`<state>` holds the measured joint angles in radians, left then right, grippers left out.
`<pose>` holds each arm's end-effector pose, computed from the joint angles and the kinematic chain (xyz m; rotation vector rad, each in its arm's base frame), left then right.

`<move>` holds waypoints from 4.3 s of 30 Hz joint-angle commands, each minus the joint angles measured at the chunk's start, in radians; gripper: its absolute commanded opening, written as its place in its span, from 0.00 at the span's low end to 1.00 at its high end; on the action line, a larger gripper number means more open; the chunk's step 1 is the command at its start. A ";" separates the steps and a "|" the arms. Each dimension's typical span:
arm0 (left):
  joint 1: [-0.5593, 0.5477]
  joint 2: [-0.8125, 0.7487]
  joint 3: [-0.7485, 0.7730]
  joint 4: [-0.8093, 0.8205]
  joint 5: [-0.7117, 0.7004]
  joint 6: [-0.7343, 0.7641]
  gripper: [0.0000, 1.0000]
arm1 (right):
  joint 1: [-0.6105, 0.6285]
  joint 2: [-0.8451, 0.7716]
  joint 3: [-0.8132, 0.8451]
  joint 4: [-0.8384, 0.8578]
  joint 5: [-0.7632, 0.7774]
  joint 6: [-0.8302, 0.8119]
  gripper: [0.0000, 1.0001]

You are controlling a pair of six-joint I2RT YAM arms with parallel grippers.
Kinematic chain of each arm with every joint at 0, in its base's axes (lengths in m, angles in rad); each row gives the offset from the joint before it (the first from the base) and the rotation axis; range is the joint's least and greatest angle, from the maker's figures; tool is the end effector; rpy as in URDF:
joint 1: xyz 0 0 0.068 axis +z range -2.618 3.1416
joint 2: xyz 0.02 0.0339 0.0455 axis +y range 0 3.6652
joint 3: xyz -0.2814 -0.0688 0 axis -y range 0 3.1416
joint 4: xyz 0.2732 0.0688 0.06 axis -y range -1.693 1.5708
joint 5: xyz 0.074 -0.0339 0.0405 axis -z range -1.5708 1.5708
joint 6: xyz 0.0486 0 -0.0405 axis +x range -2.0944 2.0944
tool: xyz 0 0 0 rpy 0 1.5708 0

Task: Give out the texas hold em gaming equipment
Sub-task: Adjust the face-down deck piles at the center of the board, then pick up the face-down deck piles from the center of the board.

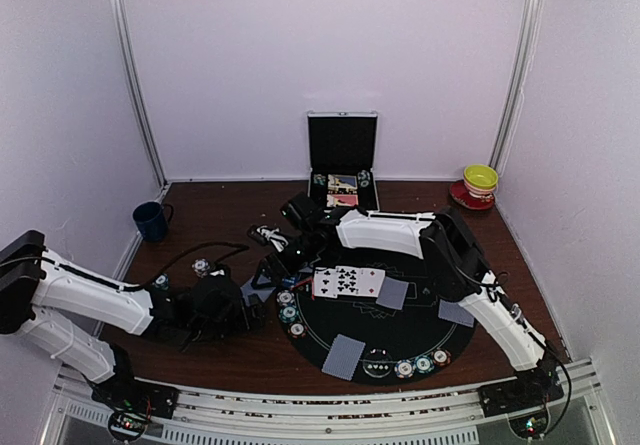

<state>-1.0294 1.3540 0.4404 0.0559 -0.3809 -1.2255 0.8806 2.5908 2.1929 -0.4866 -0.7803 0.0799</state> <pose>0.1452 -0.2065 0.1186 -0.4122 2.4050 -0.6176 0.3580 0.4873 0.1263 -1.3436 2.2100 1.3557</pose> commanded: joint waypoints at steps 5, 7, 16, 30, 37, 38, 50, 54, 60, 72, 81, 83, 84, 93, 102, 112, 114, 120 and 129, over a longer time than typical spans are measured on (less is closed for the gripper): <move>-0.003 0.053 0.031 0.028 -0.033 0.006 0.98 | 0.020 0.005 -0.002 -0.050 0.015 -0.014 0.80; -0.001 0.059 0.036 0.033 -0.036 0.010 0.98 | 0.021 0.004 -0.005 -0.049 0.012 -0.013 0.80; -0.001 0.089 0.056 0.038 -0.049 0.015 0.98 | 0.025 -0.010 -0.014 -0.056 0.003 -0.014 0.79; -0.001 0.091 0.053 0.038 -0.064 0.003 0.98 | 0.036 -0.042 -0.048 -0.030 -0.007 0.030 0.79; -0.001 0.091 0.050 0.038 -0.064 0.001 0.98 | 0.049 -0.056 -0.053 -0.025 -0.018 0.040 0.79; -0.001 0.090 0.048 0.038 -0.064 0.001 0.98 | 0.050 -0.058 -0.055 -0.025 -0.017 0.039 0.79; -0.004 0.010 0.021 -0.047 -0.103 -0.014 0.98 | 0.039 -0.058 0.028 -0.079 0.047 -0.006 0.82; -0.012 -0.063 0.026 -0.115 -0.129 0.019 0.98 | 0.027 -0.077 0.044 -0.091 0.054 -0.019 0.85; -0.018 -0.190 0.092 -0.259 -0.160 0.171 0.98 | -0.005 -0.107 0.051 -0.114 0.081 -0.044 1.00; 0.175 -0.122 0.265 -0.387 0.083 0.600 0.98 | -0.097 -0.337 -0.137 -0.115 0.237 -0.139 1.00; 0.251 0.126 0.396 -0.380 0.235 0.744 0.98 | -0.138 -0.572 -0.445 -0.040 0.315 -0.202 1.00; 0.262 0.161 0.406 -0.377 0.256 0.762 0.98 | -0.139 -0.618 -0.512 0.001 0.309 -0.199 1.00; 0.269 0.183 0.410 -0.377 0.264 0.769 0.98 | -0.139 -0.644 -0.539 0.017 0.304 -0.196 1.00; 0.290 0.209 0.403 -0.371 0.329 0.811 0.98 | -0.140 -0.661 -0.576 0.022 0.304 -0.202 1.00; 0.289 0.258 0.431 -0.436 0.292 0.828 0.98 | -0.141 -0.662 -0.588 0.024 0.288 -0.207 1.00; 0.292 0.325 0.448 -0.462 0.297 0.835 0.98 | -0.141 -0.675 -0.599 0.030 0.276 -0.207 1.00; 0.294 0.329 0.449 -0.473 0.305 0.838 0.98 | -0.141 -0.681 -0.604 0.033 0.277 -0.209 1.00; 0.295 0.386 0.479 -0.545 0.314 0.860 0.93 | -0.141 -0.696 -0.614 0.043 0.279 -0.208 1.00; 0.296 0.433 0.521 -0.621 0.304 0.883 0.85 | -0.143 -0.701 -0.620 0.044 0.272 -0.211 1.00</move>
<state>-0.7410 1.7374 0.9680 -0.4721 -0.0822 -0.3645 0.7403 1.9274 1.5879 -0.4564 -0.4976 -0.1173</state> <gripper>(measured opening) 0.858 0.999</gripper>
